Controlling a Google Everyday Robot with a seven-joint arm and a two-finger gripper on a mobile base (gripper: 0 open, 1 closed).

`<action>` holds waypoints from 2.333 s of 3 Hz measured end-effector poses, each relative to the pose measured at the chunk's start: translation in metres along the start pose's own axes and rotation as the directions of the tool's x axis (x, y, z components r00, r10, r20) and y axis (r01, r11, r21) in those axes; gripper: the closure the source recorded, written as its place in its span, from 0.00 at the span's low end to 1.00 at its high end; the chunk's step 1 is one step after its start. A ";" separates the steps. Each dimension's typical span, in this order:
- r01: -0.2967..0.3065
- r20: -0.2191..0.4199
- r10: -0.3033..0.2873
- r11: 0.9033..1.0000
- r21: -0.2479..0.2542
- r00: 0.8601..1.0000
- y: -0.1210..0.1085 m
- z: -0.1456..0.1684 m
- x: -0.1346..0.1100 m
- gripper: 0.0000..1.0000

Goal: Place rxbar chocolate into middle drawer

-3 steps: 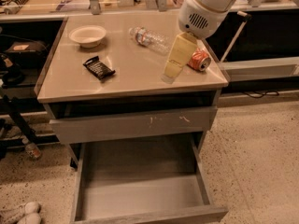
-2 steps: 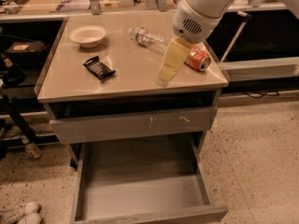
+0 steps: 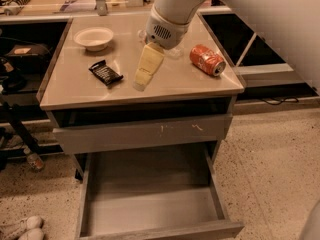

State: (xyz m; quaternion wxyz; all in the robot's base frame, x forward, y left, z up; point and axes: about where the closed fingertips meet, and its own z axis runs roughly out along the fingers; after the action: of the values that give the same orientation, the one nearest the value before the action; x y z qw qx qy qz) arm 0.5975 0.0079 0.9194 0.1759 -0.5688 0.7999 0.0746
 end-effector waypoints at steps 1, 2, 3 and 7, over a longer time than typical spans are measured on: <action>-0.015 0.037 0.014 1.000 0.007 0.999 0.002 0.011 -0.019 0.00; -0.025 0.064 0.024 1.000 0.007 0.998 -0.007 0.026 -0.050 0.00; -0.036 0.075 0.036 0.999 0.001 0.996 -0.018 0.037 -0.072 0.00; -0.088 0.061 0.098 0.985 -0.152 0.993 -0.018 0.102 -0.110 0.00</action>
Offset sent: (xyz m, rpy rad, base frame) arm 0.0550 0.0877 0.0019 0.1080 -0.0426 -0.0275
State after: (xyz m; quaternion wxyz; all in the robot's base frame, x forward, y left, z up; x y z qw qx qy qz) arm 0.6667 0.1320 0.8664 0.1567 -0.5396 0.8112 0.1617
